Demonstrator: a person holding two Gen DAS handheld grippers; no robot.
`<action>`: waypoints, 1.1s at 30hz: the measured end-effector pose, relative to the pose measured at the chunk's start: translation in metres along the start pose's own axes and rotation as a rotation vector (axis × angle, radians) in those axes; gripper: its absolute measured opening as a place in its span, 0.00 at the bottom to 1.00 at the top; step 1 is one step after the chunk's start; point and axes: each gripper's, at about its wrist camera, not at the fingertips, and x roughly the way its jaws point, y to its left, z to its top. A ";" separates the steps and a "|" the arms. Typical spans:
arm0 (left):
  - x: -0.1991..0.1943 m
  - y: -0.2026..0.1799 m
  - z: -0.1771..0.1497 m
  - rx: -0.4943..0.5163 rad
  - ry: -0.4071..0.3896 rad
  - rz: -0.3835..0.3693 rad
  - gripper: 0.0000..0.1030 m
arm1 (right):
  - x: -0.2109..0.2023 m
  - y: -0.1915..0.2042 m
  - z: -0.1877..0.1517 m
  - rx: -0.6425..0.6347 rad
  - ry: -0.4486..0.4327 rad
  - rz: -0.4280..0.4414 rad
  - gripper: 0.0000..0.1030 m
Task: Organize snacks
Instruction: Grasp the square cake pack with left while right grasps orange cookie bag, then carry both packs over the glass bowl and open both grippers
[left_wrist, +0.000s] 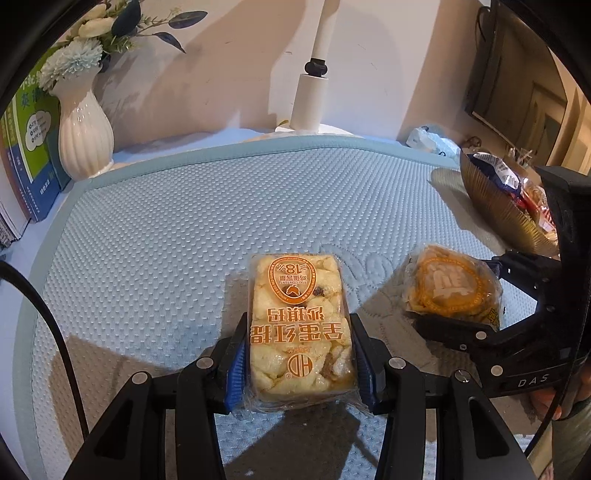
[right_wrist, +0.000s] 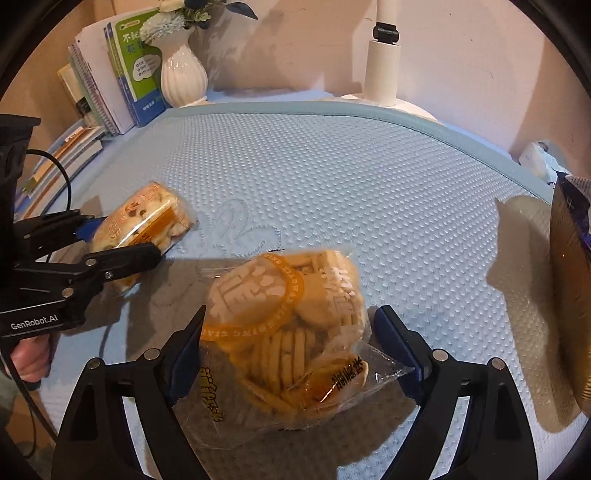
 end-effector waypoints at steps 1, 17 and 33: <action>0.000 0.001 0.000 -0.002 0.000 -0.002 0.45 | -0.002 -0.001 -0.002 0.006 -0.005 0.010 0.86; 0.000 0.000 0.000 0.004 -0.007 0.013 0.45 | -0.013 0.021 -0.007 -0.088 -0.088 -0.023 0.70; -0.037 -0.040 0.009 0.143 -0.095 0.012 0.43 | -0.095 -0.012 -0.018 0.114 -0.271 -0.023 0.69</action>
